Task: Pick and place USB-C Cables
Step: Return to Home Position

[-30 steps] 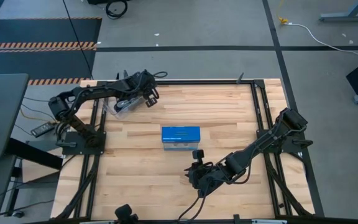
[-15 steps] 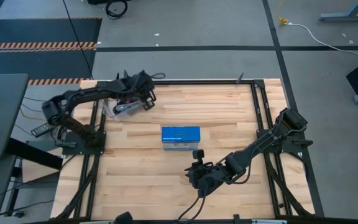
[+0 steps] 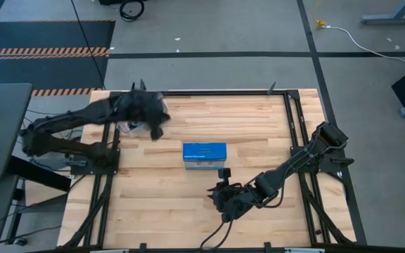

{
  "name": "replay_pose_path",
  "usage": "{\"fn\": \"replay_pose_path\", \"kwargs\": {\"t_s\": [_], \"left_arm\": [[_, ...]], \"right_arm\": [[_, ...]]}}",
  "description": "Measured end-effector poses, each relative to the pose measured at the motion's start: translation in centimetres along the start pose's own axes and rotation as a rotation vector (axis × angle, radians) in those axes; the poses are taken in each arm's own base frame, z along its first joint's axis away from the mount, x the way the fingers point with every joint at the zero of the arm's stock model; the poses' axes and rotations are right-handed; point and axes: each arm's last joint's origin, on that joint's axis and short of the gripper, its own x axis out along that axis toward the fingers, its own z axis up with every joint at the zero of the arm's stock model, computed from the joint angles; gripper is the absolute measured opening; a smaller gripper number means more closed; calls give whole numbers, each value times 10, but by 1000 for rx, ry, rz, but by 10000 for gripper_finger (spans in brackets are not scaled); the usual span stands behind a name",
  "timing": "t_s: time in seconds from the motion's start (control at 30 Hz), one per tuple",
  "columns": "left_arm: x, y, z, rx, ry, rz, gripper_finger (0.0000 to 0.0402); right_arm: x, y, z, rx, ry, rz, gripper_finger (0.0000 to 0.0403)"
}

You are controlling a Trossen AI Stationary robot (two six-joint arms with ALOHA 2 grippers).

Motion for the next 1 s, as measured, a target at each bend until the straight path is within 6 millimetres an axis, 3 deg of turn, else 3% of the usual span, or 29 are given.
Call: {"fn": "replay_pose_path", "kwargs": {"t_s": [0.1,0.27,0.43,0.57,0.67,0.9,1.0], "left_arm": [[-7,-29,-9,20,-156,-115,48],[7,-72,-48,17,-388,-276,43],[18,-88,-79,37,-435,-348,16],[16,-94,-86,58,-419,-358,6],[11,-97,-90,101,-410,-362,4],[-3,-93,-102,111,-399,-292,2],[-5,-88,-118,98,-416,-284,2]], "right_arm": [[2,-2,3,16,-24,-3,89],[1,-14,10,50,-44,-46,89],[-36,-47,22,119,-63,-153,81],[-73,-71,21,164,-68,-164,40],[-93,-85,11,196,-64,-166,8],[-106,-98,-39,265,-35,-180,4],[-113,-103,-63,308,-55,-183,3]]}}
